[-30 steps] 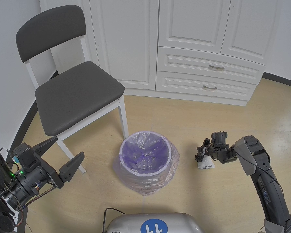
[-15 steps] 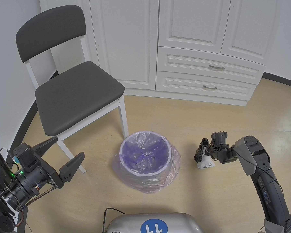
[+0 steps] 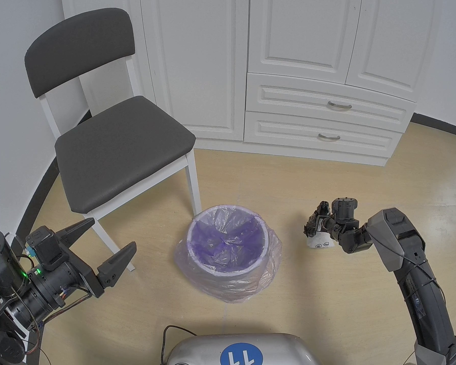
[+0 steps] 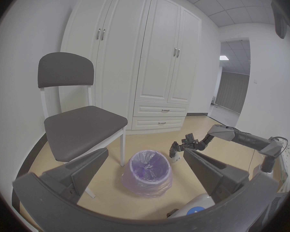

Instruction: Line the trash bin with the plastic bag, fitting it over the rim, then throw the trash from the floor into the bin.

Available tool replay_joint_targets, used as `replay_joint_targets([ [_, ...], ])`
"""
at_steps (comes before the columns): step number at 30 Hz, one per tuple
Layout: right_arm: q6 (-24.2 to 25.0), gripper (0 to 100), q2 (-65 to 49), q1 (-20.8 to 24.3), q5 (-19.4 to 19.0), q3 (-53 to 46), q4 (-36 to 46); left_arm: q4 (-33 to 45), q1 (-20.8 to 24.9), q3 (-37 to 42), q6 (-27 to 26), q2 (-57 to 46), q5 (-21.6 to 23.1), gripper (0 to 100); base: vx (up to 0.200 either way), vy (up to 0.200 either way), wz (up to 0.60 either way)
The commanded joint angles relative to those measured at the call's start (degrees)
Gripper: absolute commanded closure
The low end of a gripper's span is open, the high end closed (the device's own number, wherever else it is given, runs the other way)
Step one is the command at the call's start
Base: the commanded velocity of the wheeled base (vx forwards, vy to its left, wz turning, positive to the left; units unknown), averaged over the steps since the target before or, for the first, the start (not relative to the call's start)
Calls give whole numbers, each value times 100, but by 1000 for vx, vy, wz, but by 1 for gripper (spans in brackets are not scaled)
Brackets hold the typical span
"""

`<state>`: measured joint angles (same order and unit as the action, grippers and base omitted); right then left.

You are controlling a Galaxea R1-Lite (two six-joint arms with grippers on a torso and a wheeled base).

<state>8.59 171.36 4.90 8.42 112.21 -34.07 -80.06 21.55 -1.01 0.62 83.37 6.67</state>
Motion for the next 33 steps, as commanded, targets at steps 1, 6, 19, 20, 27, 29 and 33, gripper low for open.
replay_joint_targets([
  [1, -174, 100, -1492, 28, -43, -1527, -47, -10, -2, 101, -9, -5, 1, 0, 0, 0, 0],
  [6, -772, 100, -3039, -7, -43, -2960, 331, -1, -2, 101, -176, -49, -8, 0, 0, 0, 0],
  [19, -982, 100, -6440, 1470, 10, -5245, 1210, -63, -20, 101, -264, -67, -87, 0, 0, 0, 0],
  [20, -965, 100, -6545, 1593, 10, -5324, 1210, -72, -20, 101, -264, -67, -87, 0, 0, 0, 0],
  [27, -235, 100, -6651, 2911, -25, -5588, 1087, -63, -20, 101, -440, -137, -96, 0, 0, 0, 0],
  [29, 213, 100, -6203, 3166, -34, -5500, 683, -45, -11, 101, -475, -155, -113, 0, 0, 0, 0],
  [33, 564, 100, -5157, 3237, -60, -5377, -715, -10, 7, 101, -475, -155, -113, 0, 0, 0, 0],
])
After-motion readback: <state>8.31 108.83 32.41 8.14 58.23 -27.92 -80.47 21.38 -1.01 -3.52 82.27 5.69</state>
